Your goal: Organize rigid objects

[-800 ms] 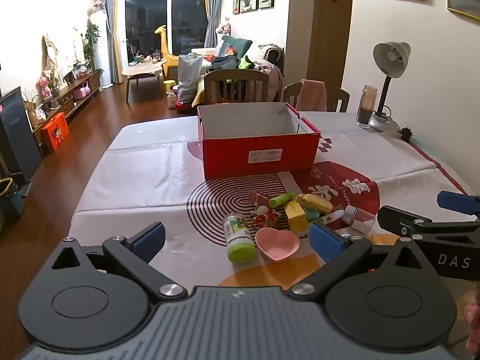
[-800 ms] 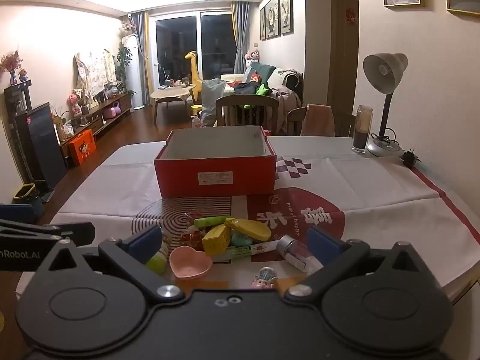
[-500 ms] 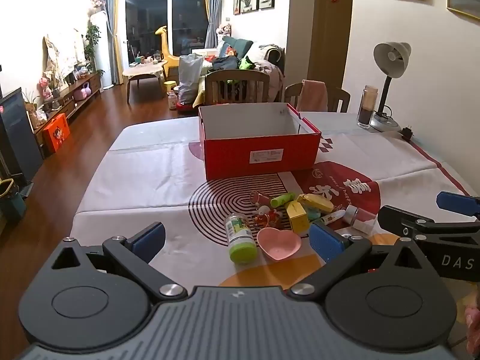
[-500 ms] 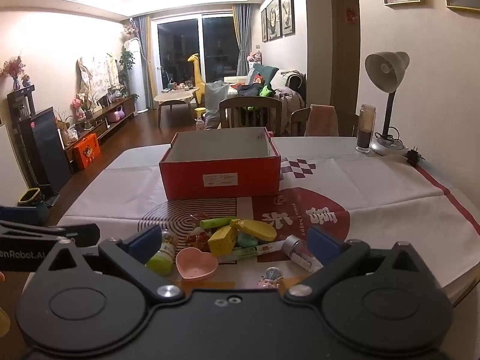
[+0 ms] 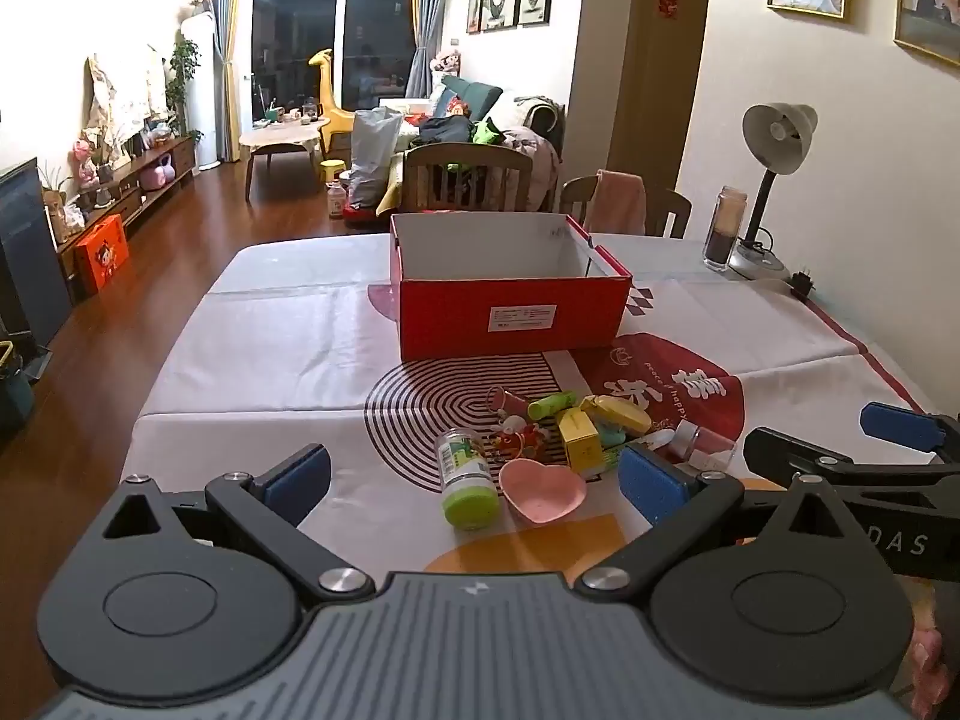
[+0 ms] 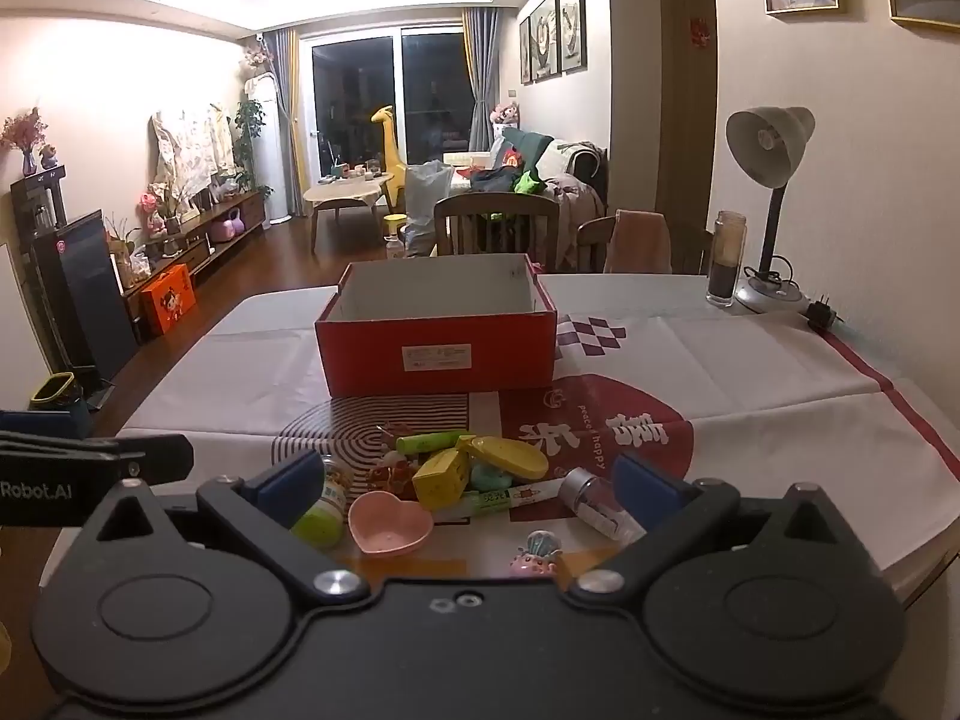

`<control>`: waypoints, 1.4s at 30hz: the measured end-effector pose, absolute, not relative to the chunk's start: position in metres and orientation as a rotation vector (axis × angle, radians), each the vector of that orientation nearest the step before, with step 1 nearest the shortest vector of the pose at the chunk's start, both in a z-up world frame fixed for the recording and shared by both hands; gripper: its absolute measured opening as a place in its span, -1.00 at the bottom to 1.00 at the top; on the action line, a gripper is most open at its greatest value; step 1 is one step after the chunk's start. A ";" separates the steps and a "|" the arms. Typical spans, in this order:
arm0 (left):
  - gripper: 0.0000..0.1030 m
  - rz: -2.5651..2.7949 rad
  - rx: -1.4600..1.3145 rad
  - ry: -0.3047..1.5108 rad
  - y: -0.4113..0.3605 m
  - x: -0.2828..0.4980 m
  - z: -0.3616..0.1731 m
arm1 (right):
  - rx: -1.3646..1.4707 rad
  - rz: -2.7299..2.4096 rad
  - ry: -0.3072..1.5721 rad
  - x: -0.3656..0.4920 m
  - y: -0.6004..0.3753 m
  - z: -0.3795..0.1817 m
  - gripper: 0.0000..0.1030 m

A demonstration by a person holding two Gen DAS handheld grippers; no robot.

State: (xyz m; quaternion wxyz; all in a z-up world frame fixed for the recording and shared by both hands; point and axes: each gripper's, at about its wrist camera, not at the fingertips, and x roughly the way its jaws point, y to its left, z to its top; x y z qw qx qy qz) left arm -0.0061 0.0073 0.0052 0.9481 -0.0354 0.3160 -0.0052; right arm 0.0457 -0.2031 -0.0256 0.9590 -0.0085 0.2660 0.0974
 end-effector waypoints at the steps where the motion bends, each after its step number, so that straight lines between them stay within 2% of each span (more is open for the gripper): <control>1: 0.99 -0.009 -0.069 0.646 0.007 -0.006 0.005 | -0.015 0.197 0.537 0.044 -0.203 -0.025 0.99; 27: 0.99 -0.023 -0.046 0.666 -0.001 0.005 0.001 | -0.011 0.195 0.524 0.038 -0.209 -0.019 0.98; 42: 0.99 -0.027 -0.094 0.694 0.003 0.046 -0.011 | 0.016 0.179 0.572 0.085 -0.231 -0.033 0.93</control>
